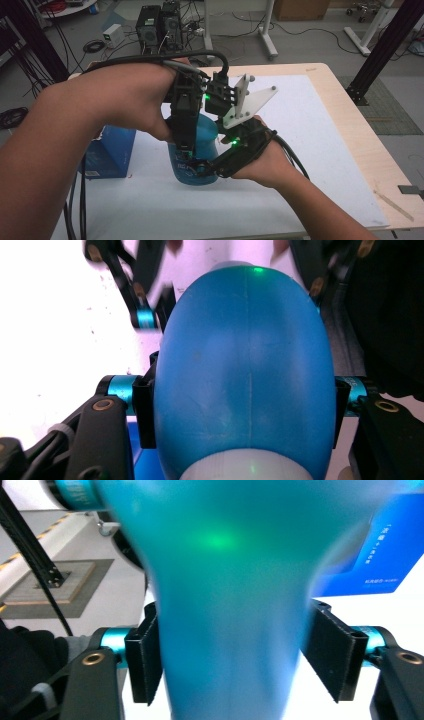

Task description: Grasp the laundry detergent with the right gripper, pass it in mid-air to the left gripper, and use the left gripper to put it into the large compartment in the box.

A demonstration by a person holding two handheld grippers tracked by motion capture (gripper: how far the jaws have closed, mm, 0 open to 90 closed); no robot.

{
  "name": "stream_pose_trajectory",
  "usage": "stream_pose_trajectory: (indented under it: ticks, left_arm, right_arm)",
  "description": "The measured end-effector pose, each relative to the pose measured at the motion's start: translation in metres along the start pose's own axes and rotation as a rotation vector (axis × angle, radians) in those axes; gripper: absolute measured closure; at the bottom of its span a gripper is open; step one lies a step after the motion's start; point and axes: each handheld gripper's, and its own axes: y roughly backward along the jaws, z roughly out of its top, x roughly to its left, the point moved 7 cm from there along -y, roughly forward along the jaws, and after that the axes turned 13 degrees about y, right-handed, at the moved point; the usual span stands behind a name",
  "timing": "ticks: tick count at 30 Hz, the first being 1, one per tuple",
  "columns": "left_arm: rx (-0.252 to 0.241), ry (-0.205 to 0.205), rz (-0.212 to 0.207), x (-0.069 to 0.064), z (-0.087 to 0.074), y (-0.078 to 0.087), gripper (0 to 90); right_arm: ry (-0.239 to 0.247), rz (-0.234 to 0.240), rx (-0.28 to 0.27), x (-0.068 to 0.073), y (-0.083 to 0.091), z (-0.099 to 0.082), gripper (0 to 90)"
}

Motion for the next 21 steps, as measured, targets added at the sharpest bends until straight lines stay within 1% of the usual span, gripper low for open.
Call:
stream_pose_trajectory:
  ticks: [1, 2, 4, 5, 6, 7, 9, 15, 16, 17, 18, 19, 21]
  left_arm:
    - [0.001, 0.001, 0.000, 0.000, -0.001, 0.000, 38.9]
    - [0.001, 0.003, 0.002, 0.001, -0.002, 0.000, 38.8]
    - [0.005, 0.011, 0.003, 0.002, -0.004, 0.001, 38.8]
    - [0.007, 0.012, 0.004, 0.002, -0.005, 0.001, 38.8]
    - [0.006, 0.025, 0.004, 0.004, -0.007, 0.002, 38.8]
    - [0.006, 0.025, 0.004, 0.004, -0.007, 0.002, 38.8]
    - [0.002, 0.031, 0.003, 0.004, -0.009, 0.003, 38.8]
    - [0.003, 0.043, -0.002, 0.005, -0.014, 0.007, 38.8]
    - [0.003, 0.043, -0.001, 0.006, -0.015, 0.007, 38.8]
    - [-0.002, 0.045, -0.001, 0.006, -0.016, 0.008, 38.8]
    - [-0.006, 0.057, -0.006, 0.006, -0.017, 0.009, 38.8]
    - [-0.005, 0.069, -0.013, 0.007, -0.019, 0.011, 38.8]
    - [-0.006, 0.087, -0.025, 0.007, -0.022, 0.013, 38.8]
  right_arm:
    - [0.001, -0.013, 0.011, 0.000, 0.003, -0.001, 23.6]
    - [0.004, -0.023, 0.022, 0.000, 0.006, -0.002, 22.6]
    - [0.008, -0.016, 0.031, 0.001, 0.013, -0.004, 20.7]
    - [0.008, -0.028, 0.038, 0.001, 0.015, -0.005, 18.7]
    - [0.003, -0.035, 0.048, 0.001, 0.021, -0.006, 13.4]
    - [0.004, -0.059, 0.062, -0.001, 0.023, -0.007, 11.2]
    - [0.003, -0.063, 0.068, -0.001, 0.025, -0.008, 11.2]
    - [0.013, -0.094, 0.107, -0.005, 0.035, -0.011, 11.0]
    - [0.013, -0.098, 0.112, -0.006, 0.037, -0.012, 9.3]
    - [0.017, -0.110, 0.120, -0.007, 0.037, -0.012, 2.4]
    - [0.015, -0.143, 0.140, -0.009, 0.038, -0.013, 0.7]
    - [0.019, -0.141, 0.140, -0.010, 0.040, -0.013, 0.7]
    - [0.024, -0.154, 0.157, -0.011, 0.045, -0.012, 0.7]
